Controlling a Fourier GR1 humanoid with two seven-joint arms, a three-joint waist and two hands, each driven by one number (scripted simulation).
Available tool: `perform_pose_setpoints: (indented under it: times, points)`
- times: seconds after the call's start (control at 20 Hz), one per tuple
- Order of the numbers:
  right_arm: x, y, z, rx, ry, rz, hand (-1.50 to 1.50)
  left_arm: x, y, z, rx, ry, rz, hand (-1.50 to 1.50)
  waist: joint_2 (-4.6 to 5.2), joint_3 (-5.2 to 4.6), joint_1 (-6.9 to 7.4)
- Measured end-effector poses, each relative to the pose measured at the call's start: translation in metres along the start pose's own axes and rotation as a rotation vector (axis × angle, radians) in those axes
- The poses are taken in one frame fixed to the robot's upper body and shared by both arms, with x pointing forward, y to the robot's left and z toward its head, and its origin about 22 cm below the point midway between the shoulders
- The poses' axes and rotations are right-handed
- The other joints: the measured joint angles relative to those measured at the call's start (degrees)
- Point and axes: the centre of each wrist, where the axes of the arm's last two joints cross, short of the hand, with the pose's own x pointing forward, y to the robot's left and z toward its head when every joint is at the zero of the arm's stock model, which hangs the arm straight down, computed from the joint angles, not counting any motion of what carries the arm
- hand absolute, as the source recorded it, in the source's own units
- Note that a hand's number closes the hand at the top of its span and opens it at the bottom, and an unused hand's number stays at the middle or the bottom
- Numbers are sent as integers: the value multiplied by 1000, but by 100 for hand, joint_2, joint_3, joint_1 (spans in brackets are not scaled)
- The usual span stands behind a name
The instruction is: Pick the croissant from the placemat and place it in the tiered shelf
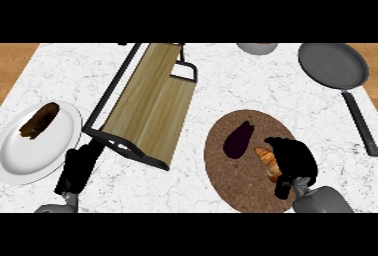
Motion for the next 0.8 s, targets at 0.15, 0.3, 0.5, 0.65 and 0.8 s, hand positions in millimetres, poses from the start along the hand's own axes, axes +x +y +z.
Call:
perform_pose_setpoints:
  times: [0.15, 0.3, 0.5, 0.65, 0.8]
  points:
    - [4, 2, 1, -8, -38, 25, 150, 3, -6, 4, 1, -1, 4, 0, -16, -22, -2]
    - [5, 6, -2, -28, -71, 18, 150, -2, -8, 3, 1, 1, 3, 0, -30, -40, -8]
    - [4, 7, -4, -68, -89, 13, 150, 2, -4, 4, 4, -2, 1, 0, -36, -46, -7]
    - [9, 6, -2, -105, -87, 26, 150, -4, -1, 5, 3, 1, -1, 0, -27, -40, -12]
    - [8, -5, -10, -138, -165, 37, 150, -4, 0, 3, -6, -1, -2, 0, -2, -23, 18]
